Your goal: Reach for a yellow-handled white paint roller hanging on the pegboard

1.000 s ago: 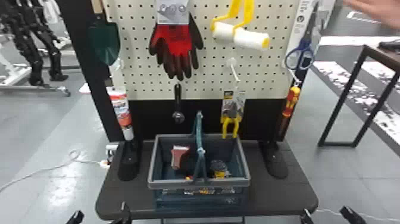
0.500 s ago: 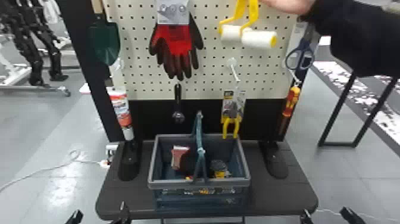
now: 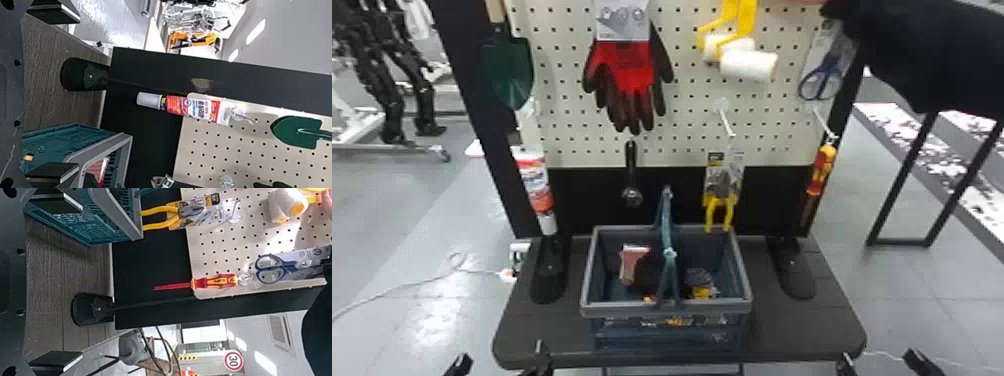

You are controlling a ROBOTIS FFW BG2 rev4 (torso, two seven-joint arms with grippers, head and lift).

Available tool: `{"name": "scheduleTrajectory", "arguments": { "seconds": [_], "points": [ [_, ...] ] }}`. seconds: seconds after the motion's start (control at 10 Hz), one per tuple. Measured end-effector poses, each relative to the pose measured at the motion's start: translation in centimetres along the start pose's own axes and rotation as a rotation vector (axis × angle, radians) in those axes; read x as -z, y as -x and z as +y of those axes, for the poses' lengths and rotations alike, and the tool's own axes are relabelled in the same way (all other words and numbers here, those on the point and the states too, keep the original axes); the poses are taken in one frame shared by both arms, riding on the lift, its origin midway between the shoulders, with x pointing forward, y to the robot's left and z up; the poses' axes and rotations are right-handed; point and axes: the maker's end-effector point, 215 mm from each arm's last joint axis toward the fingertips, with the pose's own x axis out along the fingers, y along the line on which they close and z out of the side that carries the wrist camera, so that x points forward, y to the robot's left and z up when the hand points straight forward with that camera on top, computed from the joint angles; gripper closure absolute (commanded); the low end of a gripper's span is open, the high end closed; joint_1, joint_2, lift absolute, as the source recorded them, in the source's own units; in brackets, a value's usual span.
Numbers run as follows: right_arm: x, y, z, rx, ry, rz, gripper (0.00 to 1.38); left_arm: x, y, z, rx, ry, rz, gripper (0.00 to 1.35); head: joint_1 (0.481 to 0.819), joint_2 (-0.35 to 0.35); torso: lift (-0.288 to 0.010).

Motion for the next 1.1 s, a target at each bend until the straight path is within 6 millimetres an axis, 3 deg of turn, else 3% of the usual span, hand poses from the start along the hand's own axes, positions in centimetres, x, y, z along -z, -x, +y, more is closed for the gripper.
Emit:
{"name": "scheduleTrajectory", "arguments": {
  "seconds": [1.1],
  "points": [
    [-0.01,0.00,0.00,0.000,0.000,0.000,0.00,0.00,0.00,0.00,0.000,0.000,0.000,0.00,0.549,0.000,-0.100]
  ]
}}
